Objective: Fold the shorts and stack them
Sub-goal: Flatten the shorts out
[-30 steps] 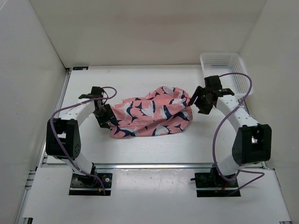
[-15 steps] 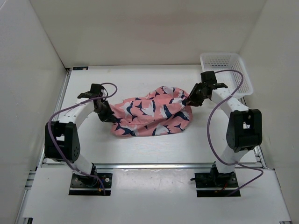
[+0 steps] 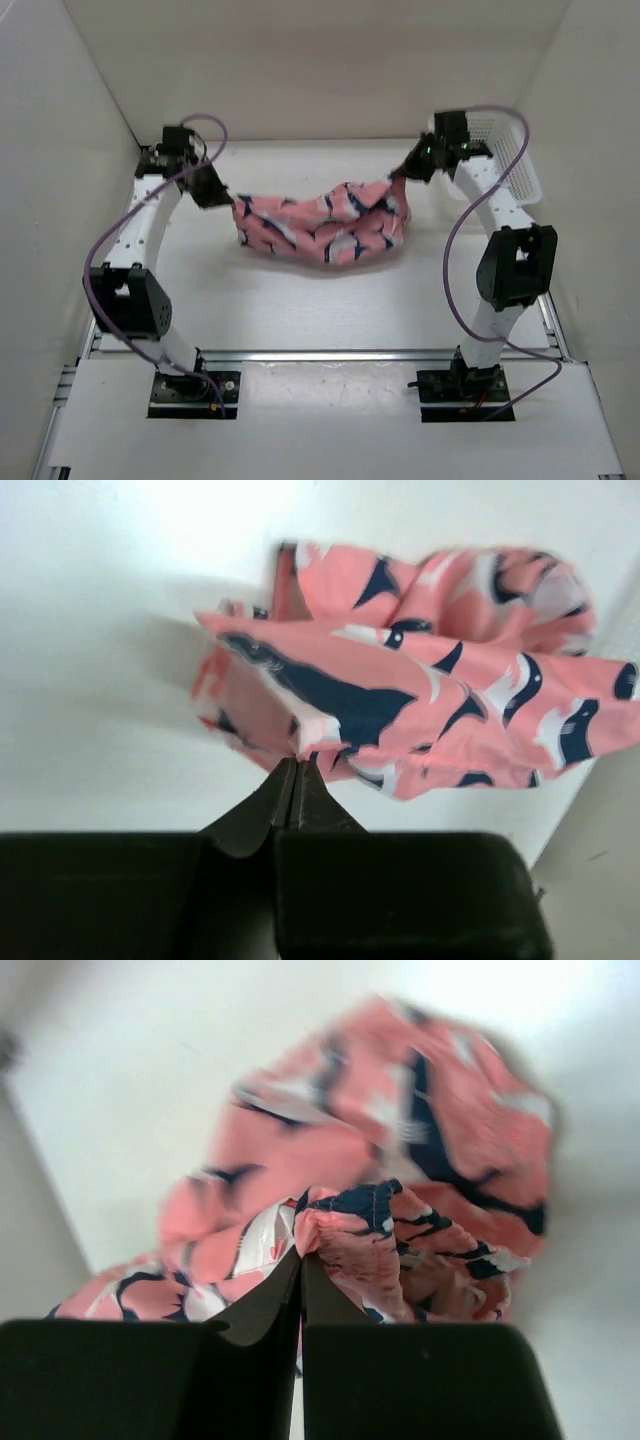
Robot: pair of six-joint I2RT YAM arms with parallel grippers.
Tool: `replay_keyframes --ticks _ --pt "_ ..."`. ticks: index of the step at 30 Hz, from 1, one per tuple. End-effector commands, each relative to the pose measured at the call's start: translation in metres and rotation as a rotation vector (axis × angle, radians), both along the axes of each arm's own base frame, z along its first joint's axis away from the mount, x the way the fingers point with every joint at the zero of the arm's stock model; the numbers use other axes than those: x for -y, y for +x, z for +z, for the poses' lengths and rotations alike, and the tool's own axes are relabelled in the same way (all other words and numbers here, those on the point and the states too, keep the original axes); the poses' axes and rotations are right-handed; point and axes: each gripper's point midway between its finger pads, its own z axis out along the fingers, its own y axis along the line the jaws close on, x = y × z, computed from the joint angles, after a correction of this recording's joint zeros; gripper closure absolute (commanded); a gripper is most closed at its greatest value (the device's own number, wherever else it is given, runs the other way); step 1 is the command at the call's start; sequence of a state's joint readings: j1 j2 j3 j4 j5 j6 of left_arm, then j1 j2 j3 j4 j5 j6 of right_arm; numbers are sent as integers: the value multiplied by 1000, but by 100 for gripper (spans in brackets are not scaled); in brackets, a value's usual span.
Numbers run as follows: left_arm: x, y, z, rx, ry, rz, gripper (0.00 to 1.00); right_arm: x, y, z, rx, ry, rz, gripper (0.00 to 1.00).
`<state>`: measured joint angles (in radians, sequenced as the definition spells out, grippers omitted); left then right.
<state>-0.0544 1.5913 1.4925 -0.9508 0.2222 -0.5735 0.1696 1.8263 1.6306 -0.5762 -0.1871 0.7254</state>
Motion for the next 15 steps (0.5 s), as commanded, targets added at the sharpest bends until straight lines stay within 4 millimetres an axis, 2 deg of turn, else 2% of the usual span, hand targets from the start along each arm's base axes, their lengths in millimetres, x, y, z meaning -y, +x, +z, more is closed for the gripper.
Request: replay_keyframes --ticks 1,2,3,4,6,7,8,9,10,11,12,13,14,15 --pt "-24 43 91 213 27 36 89 -5 42 97 231 63 13 100" --pt "-31 50 113 263 28 52 89 -6 48 118 274 70 13 100" --pt "-35 55 134 312 21 60 89 -9 54 168 392 95 26 100" --pt "-49 62 174 418 28 92 89 -6 57 184 430 105 25 100" --pt "-56 59 212 517 4 103 89 -8 49 220 508 126 44 100" --pt "-70 56 235 581 17 134 89 -7 44 235 550 122 51 100" --pt "-75 51 242 597 17 143 89 -6 41 236 555 123 51 100" --pt "-80 36 264 660 27 159 89 -1 26 251 608 95 60 100" --pt "-90 29 266 672 33 181 89 3 20 248 613 74 47 100" --pt "-95 28 249 648 41 188 89 8 19 212 547 44 36 100" --pt "-94 11 254 674 62 188 89 13 2 216 563 27 26 100" --pt "-100 8 215 584 80 192 89 20 -3 202 541 5 -2 100" --pt "-99 3 197 546 76 192 89 22 -20 167 473 -5 0 100" --pt "-94 -5 175 497 64 171 89 22 -30 149 442 -10 17 100"
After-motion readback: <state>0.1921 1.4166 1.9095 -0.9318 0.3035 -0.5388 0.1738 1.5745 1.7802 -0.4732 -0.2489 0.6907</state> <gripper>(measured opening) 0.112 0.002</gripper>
